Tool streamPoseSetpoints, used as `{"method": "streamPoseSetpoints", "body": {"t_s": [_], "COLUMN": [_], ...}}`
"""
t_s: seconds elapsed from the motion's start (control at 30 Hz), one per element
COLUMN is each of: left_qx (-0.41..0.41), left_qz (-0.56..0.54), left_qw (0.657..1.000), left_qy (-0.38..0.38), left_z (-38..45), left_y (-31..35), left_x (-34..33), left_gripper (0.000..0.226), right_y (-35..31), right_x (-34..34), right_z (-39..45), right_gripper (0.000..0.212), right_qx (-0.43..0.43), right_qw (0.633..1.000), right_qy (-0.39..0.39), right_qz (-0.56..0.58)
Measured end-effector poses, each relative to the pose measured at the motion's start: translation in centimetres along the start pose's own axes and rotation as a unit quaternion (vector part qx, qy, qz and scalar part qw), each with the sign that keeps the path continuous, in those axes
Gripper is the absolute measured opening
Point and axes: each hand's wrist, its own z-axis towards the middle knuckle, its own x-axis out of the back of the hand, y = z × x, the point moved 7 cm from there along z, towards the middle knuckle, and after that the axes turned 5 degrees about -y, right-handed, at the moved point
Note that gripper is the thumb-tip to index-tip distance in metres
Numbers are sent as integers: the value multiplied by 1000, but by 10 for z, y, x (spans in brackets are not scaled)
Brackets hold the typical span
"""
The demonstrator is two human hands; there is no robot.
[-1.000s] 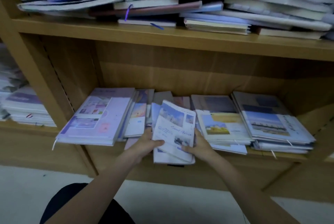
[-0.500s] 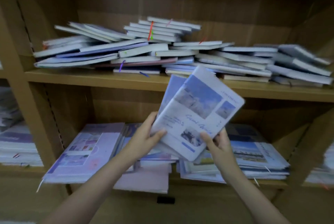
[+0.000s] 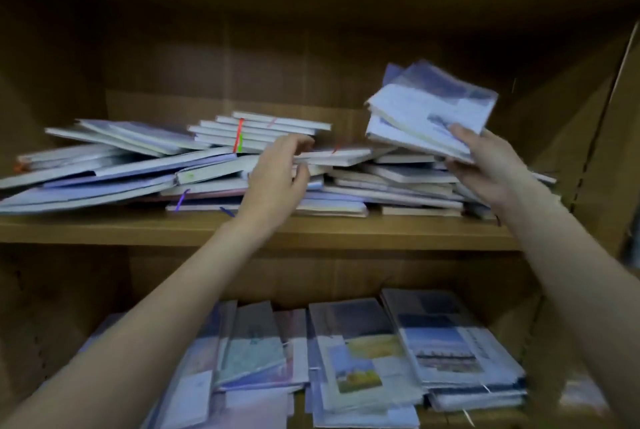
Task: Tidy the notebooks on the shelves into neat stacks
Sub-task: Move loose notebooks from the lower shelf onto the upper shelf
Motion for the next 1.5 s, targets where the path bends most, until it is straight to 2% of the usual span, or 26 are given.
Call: {"method": "streamPoseSetpoints", "body": {"t_s": [0.1, 0.2, 0.3, 0.37, 0.4, 0.47, 0.53, 0.6, 0.7, 0.77, 0.83, 0.9, 0.97, 1.03, 1.1, 1.17, 1.3, 1.37, 1.43, 1.5], "left_qx": [-9, -36, -65, -75, -74, -58, -44, -15, 52, 98, 134, 171, 186, 172, 149, 134, 113, 108, 120, 153], "left_qz": [76, 140, 199, 216, 211, 182, 158, 156, 196, 253, 293, 314, 339, 361, 374, 379, 355, 335, 305, 265], "left_qw": [997, 989, 977, 973, 974, 982, 985, 987, 975, 949, 919, 878, 840, 822, 826, 837, 862, 871, 875, 879], "left_qy": [-16, -24, -46, -43, -30, 17, 49, 24, -94, -163, -228, -317, -381, -407, -394, -370, -343, -344, -357, -366], "left_z": [-2, -12, -21, -31, -39, -65, -106, -155, -224, -261, -289, -314, -333, -341, -341, -339, -332, -331, -331, -330], "left_y": [-20, -32, -35, -31, -29, -27, -31, -49, -103, -145, -180, -207, -222, -227, -227, -226, -222, -223, -229, -238], "left_x": [-6, -7, -12, -12, -10, -3, -2, -15, -44, -51, -52, -54, -57, -59, -60, -60, -56, -54, -53, -54], "left_gripper": [34, 30, 32, 34, 35, 37, 35, 33, 34, 39, 62, 88, 95, 88, 81, 76, 65, 55, 43, 34], "right_y": [-6, 6, 25, 26, 22, 12, 26, 72, 163, 226, 286, 338, 379, 410, 428, 433, 438, 430, 426, 402], "right_x": [10, 28, 33, 36, 38, 27, 4, -19, -43, -58, -74, -88, -103, -119, -134, -146, -149, -158, -158, -167], "right_z": [42, 56, 49, 35, 22, -19, -67, -99, -112, -112, -112, -117, -124, -130, -133, -133, -132, -126, -116, -108], "right_gripper": [8, 30, 34, 35, 35, 28, 21, 20, 22, 30, 44, 62, 75, 80, 80, 76, 70, 70, 56, 57], "right_qx": [-64, -66, -45, -5, 36, 175, 304, 333, 206, 107, 26, -43, -67, -40, 4, 46, 53, 151, 196, 239], "right_qw": [997, 984, 967, 949, 928, 883, 861, 852, 875, 857, 816, 754, 678, 593, 525, 478, 428, 447, 449, 461], "right_qy": [37, 87, 83, 116, 147, 184, 136, 37, -79, -153, -259, -369, -451, -500, -505, -485, -463, -451, -450, -427], "right_qz": [-31, -143, -235, -293, -341, -395, -384, -401, -431, -481, -515, -541, -577, -630, -685, -731, -774, -758, -747, -741]}}
